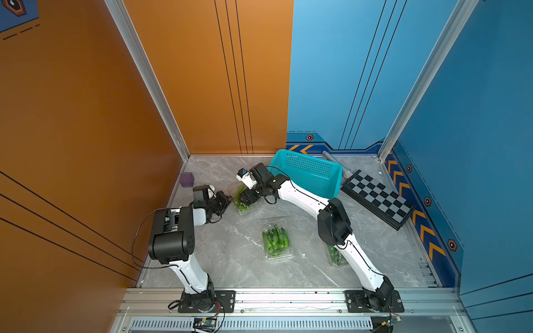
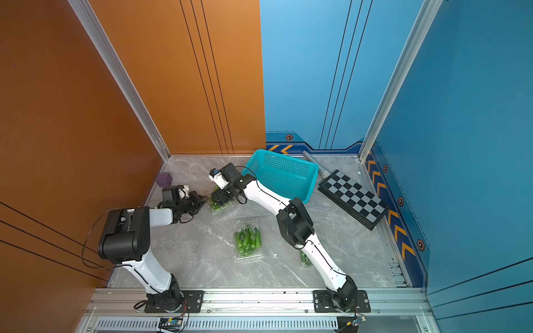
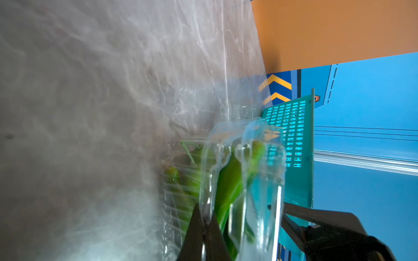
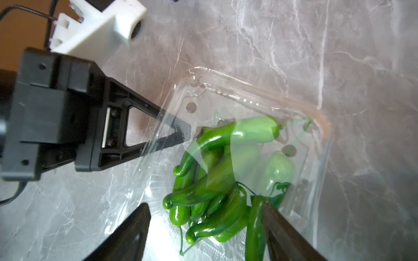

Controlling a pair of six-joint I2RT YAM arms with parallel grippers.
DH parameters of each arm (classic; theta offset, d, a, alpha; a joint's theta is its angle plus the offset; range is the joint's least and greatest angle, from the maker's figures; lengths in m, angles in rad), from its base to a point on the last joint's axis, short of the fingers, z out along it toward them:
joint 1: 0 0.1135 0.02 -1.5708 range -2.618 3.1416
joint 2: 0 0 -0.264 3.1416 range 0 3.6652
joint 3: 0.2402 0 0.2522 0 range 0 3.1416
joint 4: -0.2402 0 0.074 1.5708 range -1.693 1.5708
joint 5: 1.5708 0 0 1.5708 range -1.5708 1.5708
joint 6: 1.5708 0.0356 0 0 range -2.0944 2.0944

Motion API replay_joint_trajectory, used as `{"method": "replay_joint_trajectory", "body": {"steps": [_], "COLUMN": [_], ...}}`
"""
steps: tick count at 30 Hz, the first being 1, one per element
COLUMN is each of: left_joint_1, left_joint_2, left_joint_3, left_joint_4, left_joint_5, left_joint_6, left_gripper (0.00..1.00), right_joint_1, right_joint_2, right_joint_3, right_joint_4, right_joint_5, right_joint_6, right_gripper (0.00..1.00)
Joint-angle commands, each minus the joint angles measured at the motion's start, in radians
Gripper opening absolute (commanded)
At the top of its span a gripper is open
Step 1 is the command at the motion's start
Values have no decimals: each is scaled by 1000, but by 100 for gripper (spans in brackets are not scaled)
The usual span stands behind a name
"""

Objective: Take small green peppers out of containers
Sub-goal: Move the packing box to the center of the board.

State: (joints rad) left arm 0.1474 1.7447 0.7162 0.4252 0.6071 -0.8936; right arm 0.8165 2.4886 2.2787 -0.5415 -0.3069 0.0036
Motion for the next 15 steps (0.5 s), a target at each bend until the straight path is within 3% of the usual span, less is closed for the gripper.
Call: {"method": "replay_joint_trajectory", "body": {"steps": [1,6,10,15], "left_joint_1": [-12,-12,-16,-16], "left_joint_2": [-50,-90,-104,-128], "left_joint_3": [-43,-86,-103,-121], "left_joint_4": [-37,-37,-37,-35], "left_joint_5": [-7,-21,-23,-25], "left_joint_6": [30,29,29,26], "left_gripper": [0,0,0,0], "right_joint_1": [32,75,114,117], "right_joint_2": [-74,-153,-202,-228], "right_joint_3": [-57,-146,-218,-282], "right_joint_4": [-51,-28,3,74], "right_joint_5": [67,159,302,349], "right_joint_6": [-17,-37,-64,-34], "right_gripper": [80,81,84,88]}}
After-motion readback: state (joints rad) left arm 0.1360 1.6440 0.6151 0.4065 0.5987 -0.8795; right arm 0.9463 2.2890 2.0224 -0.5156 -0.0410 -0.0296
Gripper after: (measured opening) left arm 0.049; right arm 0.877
